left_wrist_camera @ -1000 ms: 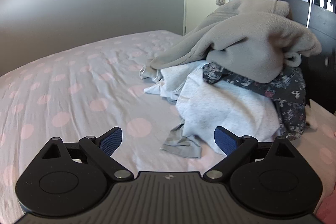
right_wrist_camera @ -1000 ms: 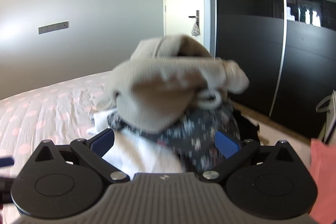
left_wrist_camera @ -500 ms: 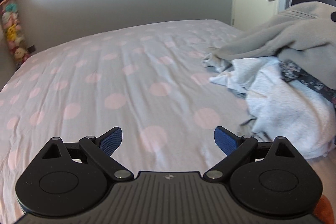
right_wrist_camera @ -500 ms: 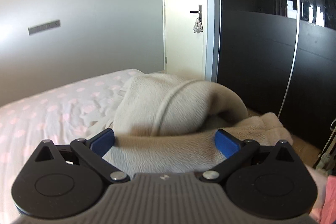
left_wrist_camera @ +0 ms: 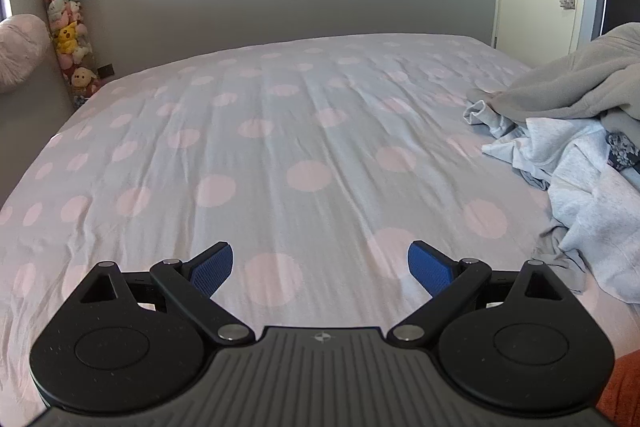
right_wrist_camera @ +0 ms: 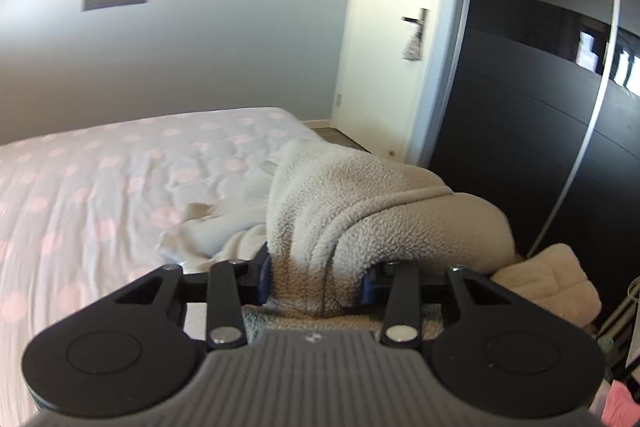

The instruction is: Fold clothes

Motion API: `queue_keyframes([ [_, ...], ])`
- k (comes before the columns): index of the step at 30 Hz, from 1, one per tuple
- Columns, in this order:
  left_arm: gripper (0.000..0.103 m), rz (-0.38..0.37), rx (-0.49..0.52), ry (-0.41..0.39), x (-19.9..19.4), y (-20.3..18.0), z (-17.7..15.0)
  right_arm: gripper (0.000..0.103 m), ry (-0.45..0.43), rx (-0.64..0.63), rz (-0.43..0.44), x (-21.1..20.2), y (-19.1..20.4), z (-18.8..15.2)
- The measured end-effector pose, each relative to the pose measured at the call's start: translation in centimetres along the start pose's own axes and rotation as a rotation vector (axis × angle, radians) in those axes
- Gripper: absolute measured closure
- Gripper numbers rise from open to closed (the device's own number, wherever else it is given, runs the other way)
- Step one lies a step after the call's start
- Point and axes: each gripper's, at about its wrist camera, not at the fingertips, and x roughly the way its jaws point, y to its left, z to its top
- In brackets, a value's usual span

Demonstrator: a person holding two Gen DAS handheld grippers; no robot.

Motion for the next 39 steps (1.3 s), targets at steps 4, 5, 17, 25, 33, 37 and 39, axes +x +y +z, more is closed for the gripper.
queue_keyframes([
  [4,0.007,0.034,-0.028,-0.007,-0.1,2.5,0.3,0.072,-0.012,-0.076,0.113,-2.0,4.5,-0.2],
  [5,0.007,0.039,-0.035,-0.009,-0.2,3.0,0.3,0.075,-0.015,-0.088,0.149,-2.6,5.6,-0.2],
  [17,0.007,0.110,-0.102,-0.023,-1.3,8.2,0.3,0.077,0.014,-0.222,0.615,-9.5,20.6,-3.1],
  [25,0.007,0.181,-0.129,-0.006,-2.3,11.9,-0.3,0.077,0.120,-0.334,0.943,-13.0,30.4,-7.8],
  [33,0.007,0.171,-0.125,0.004,-3.6,13.4,-1.3,0.034,0.226,-0.299,0.945,-12.2,29.9,-9.5],
  [37,0.007,0.107,-0.102,0.006,-3.8,12.5,-1.2,0.031,0.209,-0.316,0.891,-12.5,27.2,-9.0],
  [39,0.007,0.066,-0.080,0.007,-3.7,11.7,-1.3,0.028,0.212,-0.314,0.853,-12.1,25.2,-9.0],
])
